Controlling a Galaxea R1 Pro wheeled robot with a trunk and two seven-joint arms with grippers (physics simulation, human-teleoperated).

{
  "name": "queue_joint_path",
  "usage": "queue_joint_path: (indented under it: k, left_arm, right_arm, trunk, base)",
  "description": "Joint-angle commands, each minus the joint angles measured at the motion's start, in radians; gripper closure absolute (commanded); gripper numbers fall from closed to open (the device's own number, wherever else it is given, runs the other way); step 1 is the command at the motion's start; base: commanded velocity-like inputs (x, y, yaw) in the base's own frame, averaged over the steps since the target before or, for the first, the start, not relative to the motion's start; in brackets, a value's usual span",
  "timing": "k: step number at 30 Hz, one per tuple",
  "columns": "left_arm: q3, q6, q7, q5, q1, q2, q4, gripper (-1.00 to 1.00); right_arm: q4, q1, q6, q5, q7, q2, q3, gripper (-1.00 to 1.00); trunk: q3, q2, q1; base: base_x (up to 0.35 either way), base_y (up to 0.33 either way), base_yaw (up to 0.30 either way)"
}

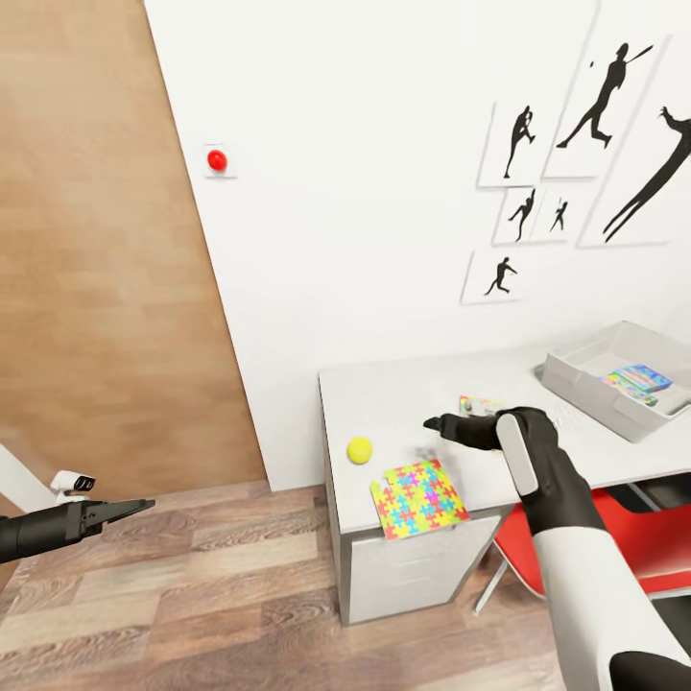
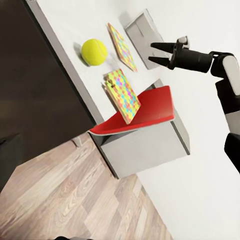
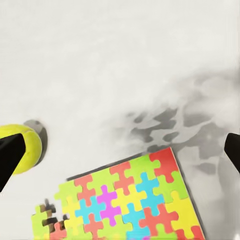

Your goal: Put all the toys in the child's room - the three board games (two on the bed and one on the table), the two jigsaw puzzles on the table, and the tennis ball on the table - inside the toy box on the table in the child's room.

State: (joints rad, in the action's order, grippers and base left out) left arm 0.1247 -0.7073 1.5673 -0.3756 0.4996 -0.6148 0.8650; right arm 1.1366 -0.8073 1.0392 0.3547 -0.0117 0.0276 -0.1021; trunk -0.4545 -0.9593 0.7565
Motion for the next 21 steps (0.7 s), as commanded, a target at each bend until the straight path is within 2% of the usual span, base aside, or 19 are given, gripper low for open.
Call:
queue_joint_path:
  k: [1, 8, 11, 13, 16, 17, 18, 19, 20, 21]
  left_arm:
    - [0.0, -0.011, 0.003, 0.0, 0.001, 0.0, 0.0, -1.0]
    - [0.0, -0.011, 0.003, 0.0, 0.001, 0.0, 0.0, -1.0]
    - [0.0, -0.011, 0.003, 0.0, 0.001, 0.0, 0.0, -1.0]
    - [0.0, -0.01, 0.003, 0.0, 0.001, 0.0, -0.001, -1.0]
    - [0.0, -0.009, 0.003, 0.0, 0.001, 0.0, -0.001, -1.0]
    - [0.0, -0.009, 0.003, 0.0, 0.001, 0.0, -0.001, -1.0]
    - [0.0, -0.009, 0.003, 0.0, 0.001, 0.0, -0.001, -1.0]
    - [0.0, -0.009, 0.003, 0.0, 0.001, 0.0, -0.001, -1.0]
    - [0.0, -0.009, 0.003, 0.0, 0.001, 0.0, -0.001, -1.0]
    - [0.0, -0.009, 0.003, 0.0, 0.001, 0.0, -0.001, -1.0]
  right_arm:
    - [0.018, 0.001, 0.008, 0.003, 0.008, 0.0, -0.002, -1.0]
    - [0.058, 0.002, 0.008, 0.019, 0.101, 0.0, -0.005, -1.0]
    - [0.069, 0.001, 0.008, 0.022, 0.17, 0.004, -0.011, -1.0]
    - [0.086, 0.005, 0.008, 0.023, 0.227, 0.023, -0.02, -1.0]
    - [0.126, 0.044, 0.008, 0.026, 0.333, 0.061, -0.032, -1.0]
    - [0.151, 0.074, 0.008, 0.032, 0.403, 0.083, -0.043, -1.0]
    - [0.164, 0.091, 0.008, 0.037, 0.44, 0.094, -0.051, -1.0]
    - [0.189, 0.127, 0.008, 0.05, 0.52, 0.114, -0.072, -1.0]
    - [0.2, 0.147, 0.008, 0.057, 0.56, 0.122, -0.084, -1.0]
    - [0.219, 0.188, 0.008, 0.066, 0.64, 0.135, -0.112, -1.0]
  trunk:
    - [0.0, -0.001, 0.0]
    - [0.006, -0.001, 0.0]
    - [0.008, -0.001, 0.0]
    - [0.01, -0.001, 0.0]
    - [0.012, -0.001, 0.0]
    - [0.013, -0.001, 0.0]
    - [0.014, -0.001, 0.0]
    - [0.015, -0.001, 0.0]
    - [0.016, -0.001, 0.0]
    - [0.016, -0.001, 0.0]
  base:
    - [0.0, 0.0, 0.0]
    - [0.0, 0.0, 0.0]
    - [0.0, 0.0, 0.0]
    - [0.0, 0.0, 0.0]
    - [0.0, 0.0, 0.0]
    - [0.0, 0.0, 0.0]
    - [0.0, 0.0, 0.0]
    - [0.0, 0.0, 0.0]
    - [0.0, 0.0, 0.0]
    - [0.0, 0.0, 0.0]
